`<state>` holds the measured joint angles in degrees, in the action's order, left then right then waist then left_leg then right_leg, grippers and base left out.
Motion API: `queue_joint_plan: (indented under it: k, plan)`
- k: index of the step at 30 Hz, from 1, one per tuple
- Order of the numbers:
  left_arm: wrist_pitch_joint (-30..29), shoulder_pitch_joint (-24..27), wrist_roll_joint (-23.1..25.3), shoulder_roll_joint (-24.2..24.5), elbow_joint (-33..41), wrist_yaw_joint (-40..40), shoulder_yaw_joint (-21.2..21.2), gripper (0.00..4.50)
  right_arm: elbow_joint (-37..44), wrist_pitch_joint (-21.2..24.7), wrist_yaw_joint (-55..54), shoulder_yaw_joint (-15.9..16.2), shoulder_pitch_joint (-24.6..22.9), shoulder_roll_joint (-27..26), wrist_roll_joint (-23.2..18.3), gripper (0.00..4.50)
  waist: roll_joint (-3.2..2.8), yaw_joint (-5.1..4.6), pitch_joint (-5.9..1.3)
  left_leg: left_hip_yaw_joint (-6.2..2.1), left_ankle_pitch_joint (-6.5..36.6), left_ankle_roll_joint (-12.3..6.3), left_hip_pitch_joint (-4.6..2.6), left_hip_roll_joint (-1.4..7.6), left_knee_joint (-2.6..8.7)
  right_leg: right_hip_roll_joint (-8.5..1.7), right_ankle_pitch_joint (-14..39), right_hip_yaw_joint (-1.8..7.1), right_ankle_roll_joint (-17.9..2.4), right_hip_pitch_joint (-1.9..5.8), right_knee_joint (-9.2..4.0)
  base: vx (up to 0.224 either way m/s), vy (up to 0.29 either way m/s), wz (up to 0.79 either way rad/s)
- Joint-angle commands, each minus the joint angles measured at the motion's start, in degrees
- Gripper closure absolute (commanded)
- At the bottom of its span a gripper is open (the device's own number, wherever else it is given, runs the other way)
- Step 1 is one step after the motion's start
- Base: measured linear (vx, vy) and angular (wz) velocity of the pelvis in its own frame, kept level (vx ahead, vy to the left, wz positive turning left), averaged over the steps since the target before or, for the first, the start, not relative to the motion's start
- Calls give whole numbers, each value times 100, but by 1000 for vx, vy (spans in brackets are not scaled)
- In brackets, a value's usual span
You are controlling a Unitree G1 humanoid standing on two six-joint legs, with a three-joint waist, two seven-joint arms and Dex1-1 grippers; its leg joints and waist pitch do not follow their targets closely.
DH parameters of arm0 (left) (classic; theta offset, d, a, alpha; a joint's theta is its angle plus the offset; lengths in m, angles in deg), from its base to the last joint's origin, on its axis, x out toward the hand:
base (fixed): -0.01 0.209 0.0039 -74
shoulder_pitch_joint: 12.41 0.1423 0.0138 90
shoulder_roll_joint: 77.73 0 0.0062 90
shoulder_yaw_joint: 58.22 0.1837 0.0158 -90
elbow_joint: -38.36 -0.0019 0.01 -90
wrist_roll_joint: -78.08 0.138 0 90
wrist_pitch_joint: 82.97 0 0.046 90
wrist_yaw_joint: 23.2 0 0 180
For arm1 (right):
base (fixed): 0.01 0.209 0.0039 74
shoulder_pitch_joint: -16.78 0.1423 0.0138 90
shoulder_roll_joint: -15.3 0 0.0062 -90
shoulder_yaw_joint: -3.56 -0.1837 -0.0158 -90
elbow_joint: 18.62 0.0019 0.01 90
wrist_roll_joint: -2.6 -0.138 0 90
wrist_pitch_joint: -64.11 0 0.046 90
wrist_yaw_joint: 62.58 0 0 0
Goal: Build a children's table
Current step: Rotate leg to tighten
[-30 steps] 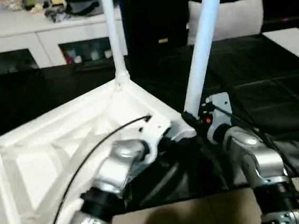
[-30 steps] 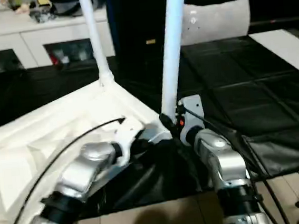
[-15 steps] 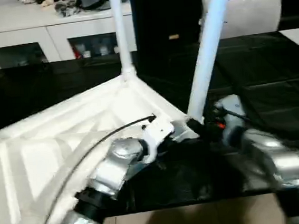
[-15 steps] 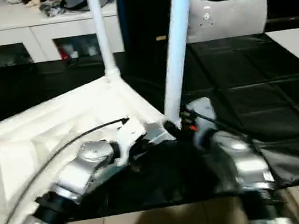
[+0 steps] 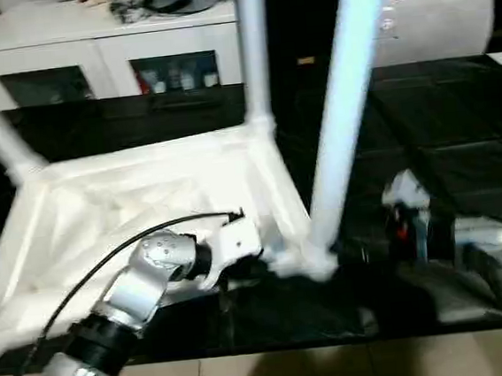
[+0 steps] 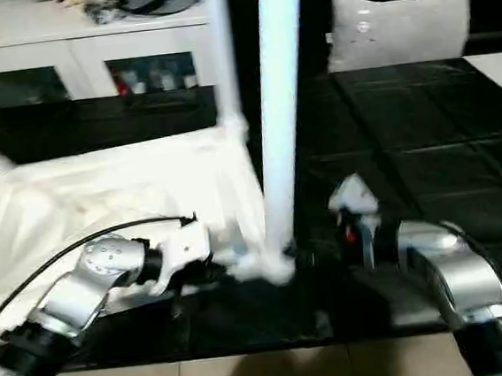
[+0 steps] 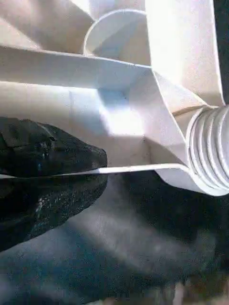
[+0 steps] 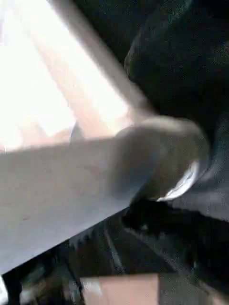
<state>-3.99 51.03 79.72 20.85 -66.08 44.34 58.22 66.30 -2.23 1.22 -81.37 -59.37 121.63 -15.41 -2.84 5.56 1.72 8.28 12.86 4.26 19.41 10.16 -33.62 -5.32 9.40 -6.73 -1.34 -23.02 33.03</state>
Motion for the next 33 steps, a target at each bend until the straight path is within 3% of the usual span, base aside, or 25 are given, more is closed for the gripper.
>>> queue_joint_plan:
  k: [1,7,16,20,26,29,32,33]
  plan:
    - [137,11,51,52,43,391,418,450,131,24,151,76,74,93,-104,56,78,9,-276,-6,659,-580,81,285,390,-366,1526,326,-1020,362,-361,0,0,0]
    - [245,-55,46,88,3,622,492,450,201,130,426,260,71,90,-171,101,88,74,-274,5,702,-482,73,279,394,-375,1801,333,-915,358,-389,0,0,0]
    - [172,-34,-61,20,35,705,446,450,326,278,626,468,-51,92,-247,187,86,105,-291,4,554,-480,85,279,379,-368,1520,331,-977,369,-348,0,0,0]
    - [128,16,-56,48,82,732,457,450,409,321,614,502,-138,62,-263,198,96,108,-283,3,629,-439,83,271,388,-368,1749,329,-873,370,-376,0,0,0]
    - [-97,87,-79,13,146,601,380,450,525,408,477,486,-241,-7,-332,207,107,104,-290,5,522,-463,87,269,379,-372,1586,334,-918,378,-352,0,0,0]
    - [-757,147,-212,-355,276,-109,38,450,514,566,-403,398,-257,-459,-162,213,110,74,-265,2,579,-373,89,274,401,-373,1773,336,-871,369,-368,0,0,0]
    - [-1470,118,-170,-841,225,-1074,-339,450,229,796,-1890,133,-96,-1278,127,222,117,-1,-226,-1,917,-193,75,211,429,-359,2616,285,-572,370,-478,0,0,0]
    - [-1485,117,-165,-851,222,-1098,-346,450,222,799,-1925,126,-92,-1297,134,222,116,-39,-222,5,952,-148,67,207,429,-348,2710,292,-522,351,-494,0,0,0]
